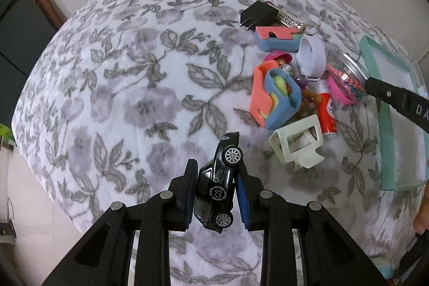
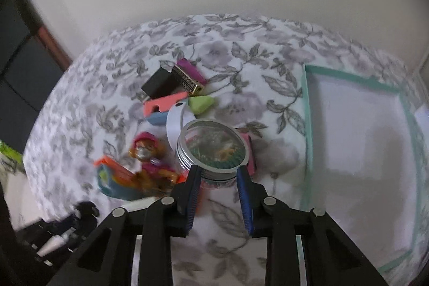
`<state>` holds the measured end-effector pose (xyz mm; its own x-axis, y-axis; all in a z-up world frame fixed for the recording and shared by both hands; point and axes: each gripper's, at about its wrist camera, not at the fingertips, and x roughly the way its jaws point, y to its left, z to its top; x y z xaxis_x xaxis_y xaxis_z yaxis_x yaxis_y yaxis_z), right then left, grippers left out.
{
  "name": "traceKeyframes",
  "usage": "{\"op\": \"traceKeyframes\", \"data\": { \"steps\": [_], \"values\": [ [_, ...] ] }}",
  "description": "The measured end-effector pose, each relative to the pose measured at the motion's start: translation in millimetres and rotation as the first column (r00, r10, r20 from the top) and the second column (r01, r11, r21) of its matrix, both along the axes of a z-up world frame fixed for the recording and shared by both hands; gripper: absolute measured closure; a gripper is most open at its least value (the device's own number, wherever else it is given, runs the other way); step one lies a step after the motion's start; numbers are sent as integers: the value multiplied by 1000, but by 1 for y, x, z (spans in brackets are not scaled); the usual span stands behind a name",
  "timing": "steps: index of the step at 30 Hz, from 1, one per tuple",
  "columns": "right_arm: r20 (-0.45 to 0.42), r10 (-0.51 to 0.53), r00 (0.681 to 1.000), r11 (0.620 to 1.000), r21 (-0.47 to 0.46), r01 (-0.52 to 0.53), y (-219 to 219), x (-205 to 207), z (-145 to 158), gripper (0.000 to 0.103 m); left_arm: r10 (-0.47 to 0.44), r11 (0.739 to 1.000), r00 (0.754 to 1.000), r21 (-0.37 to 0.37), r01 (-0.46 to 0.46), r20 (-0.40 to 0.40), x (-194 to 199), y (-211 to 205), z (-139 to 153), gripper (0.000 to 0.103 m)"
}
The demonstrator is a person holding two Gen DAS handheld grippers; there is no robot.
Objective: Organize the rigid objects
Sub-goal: 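Lift the black car with the left gripper while the right gripper grasps the clear candy tin, then carry the car and candy tin over the teal-rimmed tray with both tools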
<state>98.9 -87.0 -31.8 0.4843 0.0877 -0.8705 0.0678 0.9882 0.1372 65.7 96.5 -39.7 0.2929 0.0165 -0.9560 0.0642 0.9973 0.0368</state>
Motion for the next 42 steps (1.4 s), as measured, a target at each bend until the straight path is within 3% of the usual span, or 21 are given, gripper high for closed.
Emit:
{"op": "traceKeyframes", "data": {
  "steps": [4, 8, 10, 11, 17, 23, 28, 31, 35, 42],
  "values": [
    [3, -4, 1000, 998, 56, 4, -8, 1, -2, 73, 20, 999, 1000, -36, -20, -8, 5, 6, -3, 74],
    [28, 21, 999, 999, 25, -22, -6, 4, -1, 70, 66, 994, 998, -89, -68, -24, 15, 13, -6, 74],
    [30, 24, 999, 1000, 8, -24, -2, 6, -3, 49, 92, 989, 995, -116, -94, -23, 21, 17, -5, 74],
    [26, 29, 999, 1000, -2, -29, -2, 4, -5, 45, 106, 988, 994, -111, -107, -15, 24, 18, -4, 74],
    [18, 86, 996, 995, -46, -85, 10, 11, -16, 34, 199, 972, 980, -128, -199, -10, 47, 29, -2, 74],
    [-10, 130, 991, 989, -66, -131, 19, 21, -30, 32, 279, 947, 960, -155, -280, -32, 70, 35, 4, 74],
    [-58, 119, 991, 992, 40, -117, 7, 35, -37, 31, 315, 931, 948, -177, -319, -50, 92, 25, 7, 74],
    [-135, 116, 984, 989, 106, -102, 0, 47, -41, 30, 324, 925, 945, -192, -328, -50, 102, 18, 10, 74],
    [-145, 116, 983, 988, 117, -99, 1, 52, -43, 31, 313, 941, 950, -138, -309, 4, 110, 6, 13, 74],
    [-138, 129, 982, 983, 149, -108, -4, 50, -42, 32, 297, 949, 955, -118, -294, 9, 114, -10, 0, 74]
  ]
}}
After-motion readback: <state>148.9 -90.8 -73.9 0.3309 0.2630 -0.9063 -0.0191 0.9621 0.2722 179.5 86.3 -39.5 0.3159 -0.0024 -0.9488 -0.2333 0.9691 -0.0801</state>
